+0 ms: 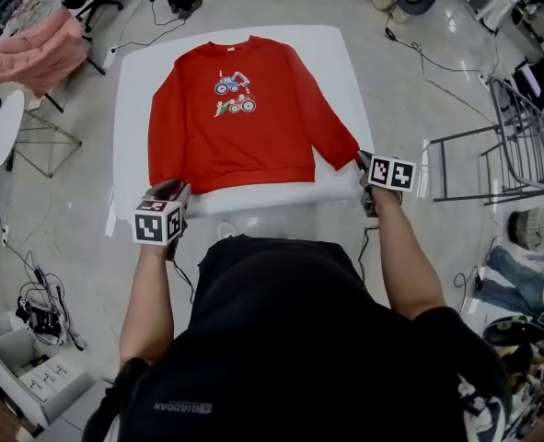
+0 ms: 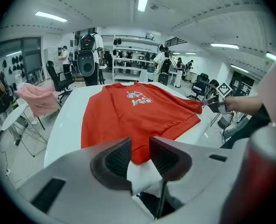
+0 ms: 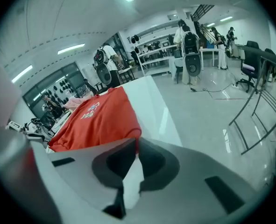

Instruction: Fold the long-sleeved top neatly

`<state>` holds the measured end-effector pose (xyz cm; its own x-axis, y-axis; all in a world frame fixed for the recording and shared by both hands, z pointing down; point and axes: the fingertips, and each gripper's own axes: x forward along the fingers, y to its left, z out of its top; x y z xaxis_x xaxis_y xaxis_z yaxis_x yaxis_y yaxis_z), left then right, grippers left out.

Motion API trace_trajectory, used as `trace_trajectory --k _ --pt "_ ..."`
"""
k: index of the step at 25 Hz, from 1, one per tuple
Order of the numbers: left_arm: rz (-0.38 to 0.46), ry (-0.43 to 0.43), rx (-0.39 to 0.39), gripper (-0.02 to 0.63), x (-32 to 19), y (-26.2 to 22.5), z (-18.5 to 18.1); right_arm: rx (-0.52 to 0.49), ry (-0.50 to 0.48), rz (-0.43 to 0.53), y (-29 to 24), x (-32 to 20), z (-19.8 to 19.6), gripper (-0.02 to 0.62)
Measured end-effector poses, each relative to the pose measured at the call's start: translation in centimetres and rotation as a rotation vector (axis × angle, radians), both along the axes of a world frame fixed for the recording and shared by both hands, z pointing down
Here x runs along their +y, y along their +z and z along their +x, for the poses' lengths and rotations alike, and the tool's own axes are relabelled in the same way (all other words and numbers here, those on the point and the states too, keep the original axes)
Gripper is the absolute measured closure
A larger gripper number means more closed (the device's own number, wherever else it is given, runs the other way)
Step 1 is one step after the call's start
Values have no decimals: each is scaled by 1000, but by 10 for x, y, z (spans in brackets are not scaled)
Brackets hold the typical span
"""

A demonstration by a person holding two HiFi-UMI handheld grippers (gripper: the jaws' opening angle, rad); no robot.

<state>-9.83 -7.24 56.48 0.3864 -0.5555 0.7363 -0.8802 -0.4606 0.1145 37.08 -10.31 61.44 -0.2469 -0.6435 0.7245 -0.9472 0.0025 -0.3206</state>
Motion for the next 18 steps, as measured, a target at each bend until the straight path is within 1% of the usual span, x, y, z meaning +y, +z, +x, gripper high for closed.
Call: trace_trajectory --k 5,11,14,18 --pt "18 -12 9 486 -10 -5 -6 71 31 91 -44 -39 49 575" --pt "32 -3 7 486 -21 -10 -12 190 41 182 -116 -99 106 577" --pt "41 -4 5 486 -28 -15 -15 245 44 209 -154 -134 132 577" --pt "48 -5 6 486 -33 -18 -17 325 23 210 -196 -179 151 577"
